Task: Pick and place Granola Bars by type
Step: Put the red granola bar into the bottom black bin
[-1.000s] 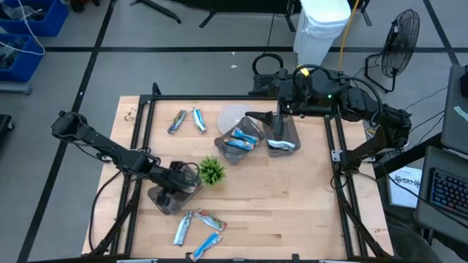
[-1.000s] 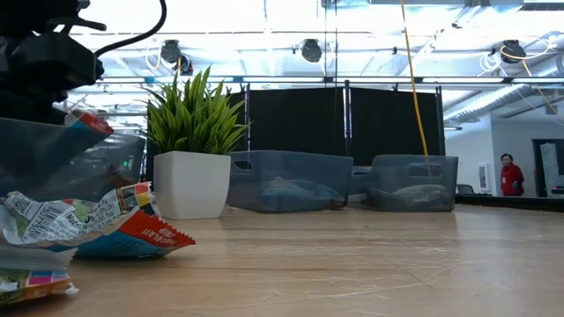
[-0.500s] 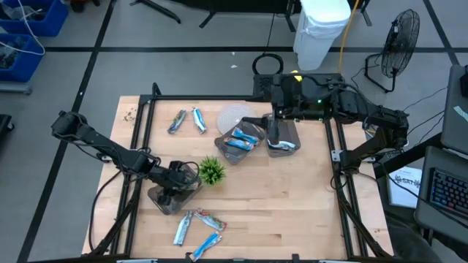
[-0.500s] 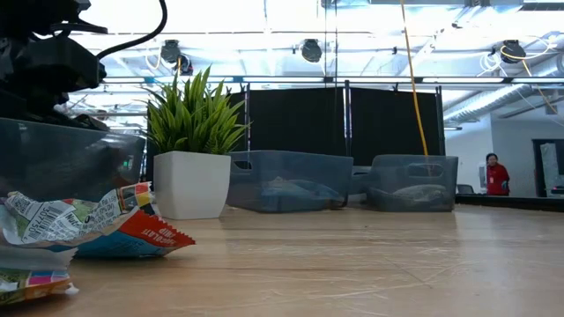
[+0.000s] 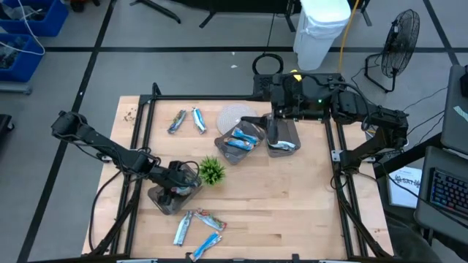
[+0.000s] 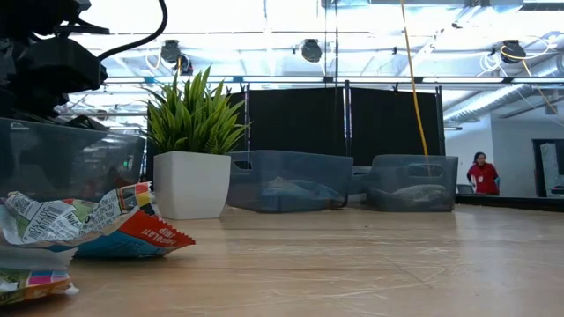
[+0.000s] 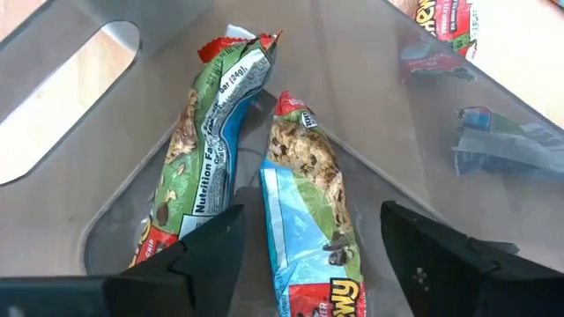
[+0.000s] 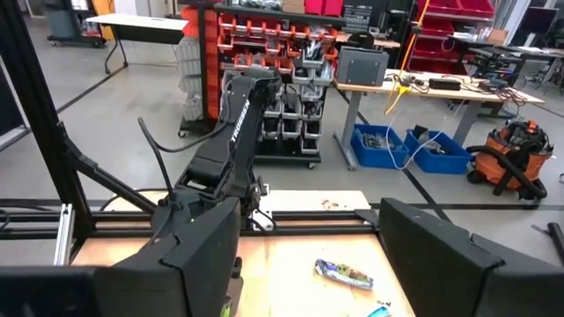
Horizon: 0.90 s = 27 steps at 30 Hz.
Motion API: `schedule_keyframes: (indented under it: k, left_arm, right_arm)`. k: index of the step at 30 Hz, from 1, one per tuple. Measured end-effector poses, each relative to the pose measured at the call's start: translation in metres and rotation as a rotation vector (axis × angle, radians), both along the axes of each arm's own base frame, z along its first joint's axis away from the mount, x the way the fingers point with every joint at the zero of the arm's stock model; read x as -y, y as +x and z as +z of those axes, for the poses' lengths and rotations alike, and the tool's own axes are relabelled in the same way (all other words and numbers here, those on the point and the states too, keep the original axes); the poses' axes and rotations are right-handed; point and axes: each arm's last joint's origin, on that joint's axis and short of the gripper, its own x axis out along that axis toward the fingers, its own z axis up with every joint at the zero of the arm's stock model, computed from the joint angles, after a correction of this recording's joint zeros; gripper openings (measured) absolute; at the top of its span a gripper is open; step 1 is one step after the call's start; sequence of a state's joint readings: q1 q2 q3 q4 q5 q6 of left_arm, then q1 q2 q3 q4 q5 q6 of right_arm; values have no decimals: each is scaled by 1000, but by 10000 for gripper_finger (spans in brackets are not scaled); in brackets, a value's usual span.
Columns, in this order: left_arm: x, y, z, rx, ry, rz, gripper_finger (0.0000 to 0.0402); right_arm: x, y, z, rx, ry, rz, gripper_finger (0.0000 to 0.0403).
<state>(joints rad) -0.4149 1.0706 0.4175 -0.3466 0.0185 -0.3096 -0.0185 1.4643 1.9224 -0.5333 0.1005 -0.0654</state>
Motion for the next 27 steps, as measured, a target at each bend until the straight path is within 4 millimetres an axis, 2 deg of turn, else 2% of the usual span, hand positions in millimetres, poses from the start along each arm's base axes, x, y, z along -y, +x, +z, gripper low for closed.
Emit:
schedule_keyframes:
  k: [7, 12, 19, 27]
  left_arm:
    - [1, 1, 2, 2, -6, 6, 303]
    - [1, 8, 20, 17, 41, 32, 318]
    - [1, 16, 64, 33, 180, 38, 319]
    - [5, 26, 121, 141, 172, 65, 299]
  right_arm:
    - [0, 0, 0, -1, -1, 0, 263]
    - [0, 0, 0, -1, -1, 1, 263]
    - [0, 0, 0, -1, -2, 1, 263]
    - [0, 0, 0, -2, -10, 2, 263]
